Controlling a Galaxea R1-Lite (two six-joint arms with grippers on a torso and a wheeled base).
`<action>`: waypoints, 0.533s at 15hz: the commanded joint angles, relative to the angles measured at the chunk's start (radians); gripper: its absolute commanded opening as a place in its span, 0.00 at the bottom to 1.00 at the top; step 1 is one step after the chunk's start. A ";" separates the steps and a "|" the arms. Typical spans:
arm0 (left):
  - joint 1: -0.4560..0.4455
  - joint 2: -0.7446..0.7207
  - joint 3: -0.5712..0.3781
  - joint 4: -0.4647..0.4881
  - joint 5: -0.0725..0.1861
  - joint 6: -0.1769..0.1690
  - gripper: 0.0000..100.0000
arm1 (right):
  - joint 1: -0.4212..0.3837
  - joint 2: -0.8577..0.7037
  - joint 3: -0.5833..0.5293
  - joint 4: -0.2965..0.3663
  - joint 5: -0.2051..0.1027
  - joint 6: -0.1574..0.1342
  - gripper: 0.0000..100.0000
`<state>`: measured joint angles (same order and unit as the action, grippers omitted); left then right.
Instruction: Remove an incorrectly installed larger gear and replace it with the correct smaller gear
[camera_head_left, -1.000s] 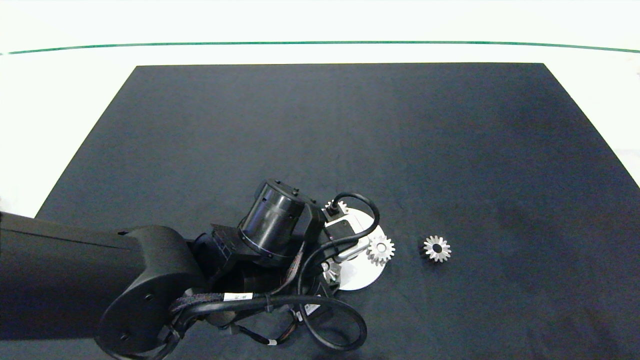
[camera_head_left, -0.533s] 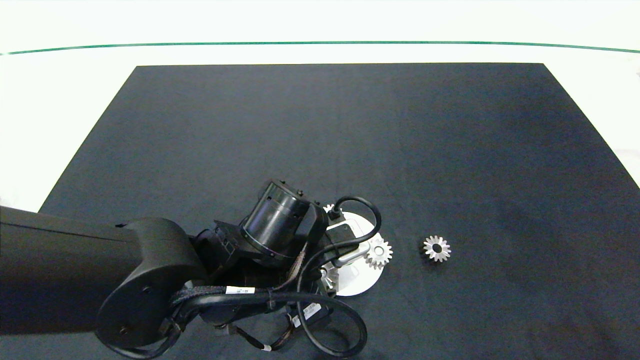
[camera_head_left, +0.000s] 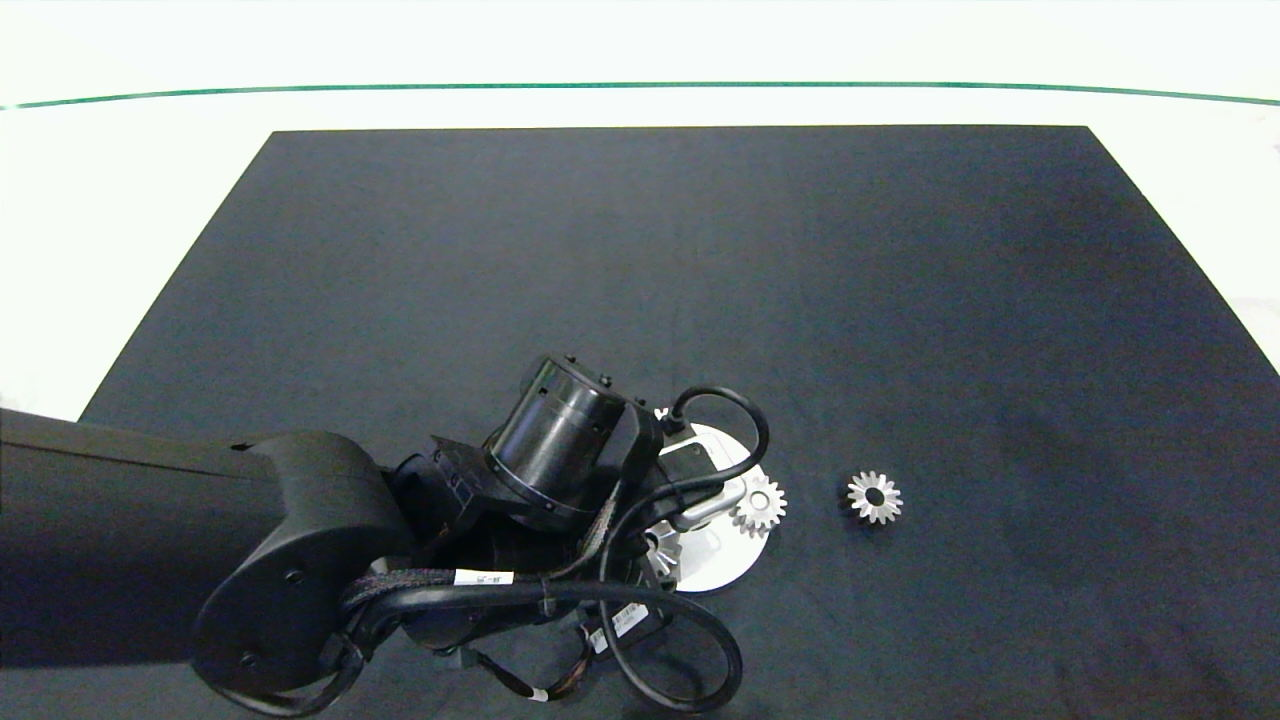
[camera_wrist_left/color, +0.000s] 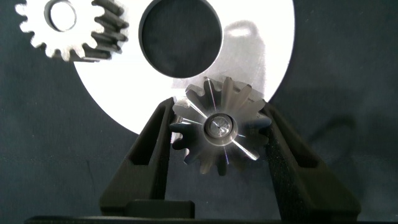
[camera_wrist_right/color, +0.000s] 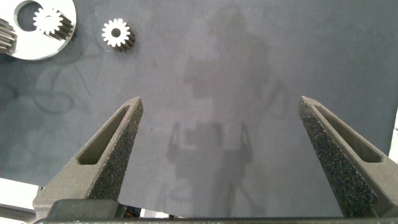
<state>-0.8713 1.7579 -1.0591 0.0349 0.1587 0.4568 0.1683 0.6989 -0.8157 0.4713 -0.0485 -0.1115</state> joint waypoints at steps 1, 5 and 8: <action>-0.005 -0.018 0.001 0.000 0.001 0.000 0.16 | 0.000 -0.004 0.000 0.003 -0.001 -0.002 1.00; -0.017 -0.034 0.007 0.002 0.001 -0.006 0.16 | 0.000 -0.004 0.000 0.003 -0.002 -0.002 1.00; -0.017 -0.055 0.007 0.026 0.001 -0.012 0.16 | -0.001 -0.004 0.000 0.003 -0.002 -0.002 1.00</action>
<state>-0.8879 1.7187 -1.0515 0.0566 0.1581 0.4438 0.1683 0.6951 -0.8160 0.4713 -0.0500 -0.1126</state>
